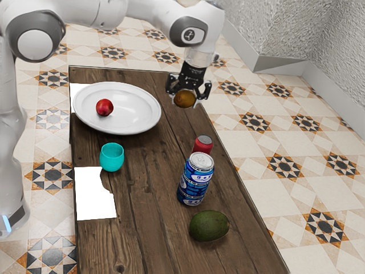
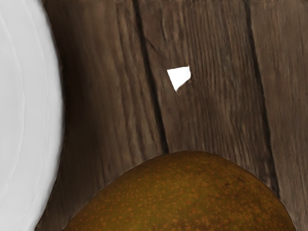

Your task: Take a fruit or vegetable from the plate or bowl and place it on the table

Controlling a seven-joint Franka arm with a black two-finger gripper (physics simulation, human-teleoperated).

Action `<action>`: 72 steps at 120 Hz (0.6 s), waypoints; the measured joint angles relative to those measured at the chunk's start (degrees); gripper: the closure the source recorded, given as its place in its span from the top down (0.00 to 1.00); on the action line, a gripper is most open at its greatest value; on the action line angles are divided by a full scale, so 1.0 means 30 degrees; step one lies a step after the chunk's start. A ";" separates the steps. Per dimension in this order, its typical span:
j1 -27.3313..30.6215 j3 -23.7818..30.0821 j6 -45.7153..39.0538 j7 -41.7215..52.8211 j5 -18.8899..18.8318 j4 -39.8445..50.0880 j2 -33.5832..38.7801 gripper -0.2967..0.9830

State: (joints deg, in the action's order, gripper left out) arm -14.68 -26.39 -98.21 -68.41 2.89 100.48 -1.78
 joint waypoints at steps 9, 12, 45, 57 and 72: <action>-0.0043 0.0005 -0.0339 0.0138 -0.0035 0.0269 -0.0033 0.60; -0.0135 0.0007 -0.0436 0.0178 -0.0043 0.0320 -0.0072 0.61; -0.2107 0.0041 -0.0884 0.0333 -0.0011 0.0383 -0.0715 0.73; -0.1809 0.0023 -0.0921 0.0359 0.0039 0.0364 -0.0904 0.75; -0.1404 -0.0014 -0.0938 0.0409 0.0127 0.0331 -0.0987 0.76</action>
State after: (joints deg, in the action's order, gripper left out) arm -18.89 -26.43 -101.02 -67.18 3.27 101.48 -4.74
